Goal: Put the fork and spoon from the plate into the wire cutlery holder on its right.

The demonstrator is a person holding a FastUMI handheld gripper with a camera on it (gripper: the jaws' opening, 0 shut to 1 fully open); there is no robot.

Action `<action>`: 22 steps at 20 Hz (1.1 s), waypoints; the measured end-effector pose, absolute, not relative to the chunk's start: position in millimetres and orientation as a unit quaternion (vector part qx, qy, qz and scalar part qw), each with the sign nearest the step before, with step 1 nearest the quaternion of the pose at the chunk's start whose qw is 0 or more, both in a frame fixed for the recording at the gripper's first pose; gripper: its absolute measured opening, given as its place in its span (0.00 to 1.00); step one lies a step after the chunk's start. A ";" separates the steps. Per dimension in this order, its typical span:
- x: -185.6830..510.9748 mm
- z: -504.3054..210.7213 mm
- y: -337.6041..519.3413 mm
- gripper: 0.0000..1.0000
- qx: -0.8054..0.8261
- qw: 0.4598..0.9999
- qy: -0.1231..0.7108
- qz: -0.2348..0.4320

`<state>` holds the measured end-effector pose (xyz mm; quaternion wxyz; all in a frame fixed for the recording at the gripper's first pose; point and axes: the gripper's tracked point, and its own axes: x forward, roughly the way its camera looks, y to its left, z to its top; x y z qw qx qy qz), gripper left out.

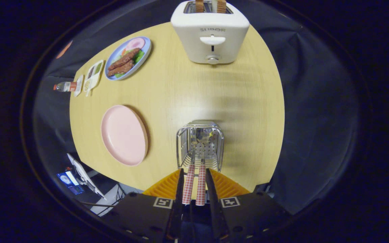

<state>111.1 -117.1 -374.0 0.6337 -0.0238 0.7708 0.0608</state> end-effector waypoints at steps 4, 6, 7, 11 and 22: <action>101.3 -364.0 -96.1 0.73 -0.019 0.655 0.751 0.075; 98.9 -359.8 -84.4 0.81 -0.022 0.672 0.736 0.082; 97.2 -357.7 -77.2 0.82 -0.024 0.681 0.727 0.087; 94.1 -339.3 -50.5 0.89 -0.030 0.725 0.681 0.096; 78.2 -273.5 62.4 0.97 -0.059 0.874 0.475 0.081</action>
